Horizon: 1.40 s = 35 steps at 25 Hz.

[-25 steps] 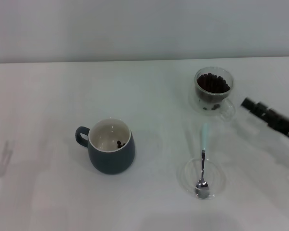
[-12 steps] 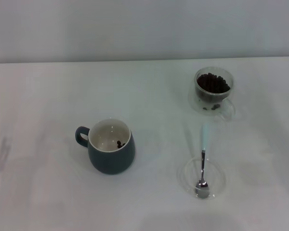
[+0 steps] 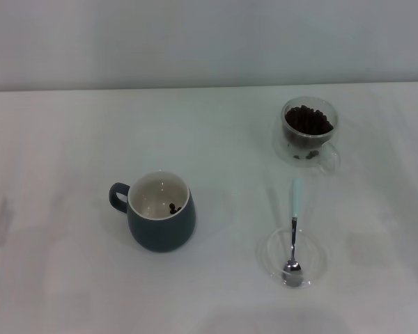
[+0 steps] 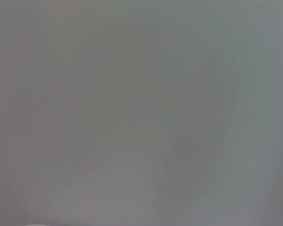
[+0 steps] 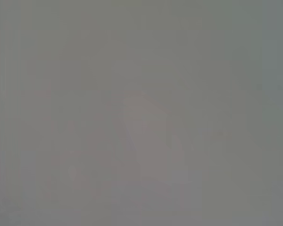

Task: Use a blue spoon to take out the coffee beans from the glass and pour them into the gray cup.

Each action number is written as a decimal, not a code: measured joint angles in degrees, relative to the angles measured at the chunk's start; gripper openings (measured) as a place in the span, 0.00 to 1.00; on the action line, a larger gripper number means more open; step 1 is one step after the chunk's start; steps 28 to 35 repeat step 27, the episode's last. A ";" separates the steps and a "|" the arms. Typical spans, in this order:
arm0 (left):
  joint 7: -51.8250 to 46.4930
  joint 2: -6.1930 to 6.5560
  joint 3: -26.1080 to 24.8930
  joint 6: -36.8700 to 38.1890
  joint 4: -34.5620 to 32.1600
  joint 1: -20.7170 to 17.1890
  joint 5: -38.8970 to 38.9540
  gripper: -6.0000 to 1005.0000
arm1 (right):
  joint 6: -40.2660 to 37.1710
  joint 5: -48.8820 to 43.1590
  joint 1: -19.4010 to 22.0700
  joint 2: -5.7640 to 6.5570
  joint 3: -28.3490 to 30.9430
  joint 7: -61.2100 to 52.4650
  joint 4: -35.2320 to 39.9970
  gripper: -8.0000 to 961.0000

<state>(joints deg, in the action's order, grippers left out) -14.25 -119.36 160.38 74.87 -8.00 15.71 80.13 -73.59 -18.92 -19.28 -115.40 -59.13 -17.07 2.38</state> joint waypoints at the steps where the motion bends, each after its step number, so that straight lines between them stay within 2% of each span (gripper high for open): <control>1: 0.32 0.00 0.17 0.00 0.00 0.11 -0.15 0.83 | 0.03 -0.07 -0.02 0.00 -0.05 0.05 -0.02 0.88; 8: 0.85 -0.14 0.27 -1.60 0.00 0.73 -2.50 0.83 | 0.02 -0.05 -0.06 0.00 0.10 -0.28 -0.65 0.88; 19: 0.69 0.01 -0.53 -1.00 -0.55 0.65 0.90 0.83 | -2.40 0.20 0.89 0.01 0.44 -0.13 -2.18 0.88; 35: 0.72 0.02 -0.84 -0.95 -0.55 1.05 1.14 0.83 | -2.05 0.77 0.58 0.08 0.51 0.17 -2.05 0.88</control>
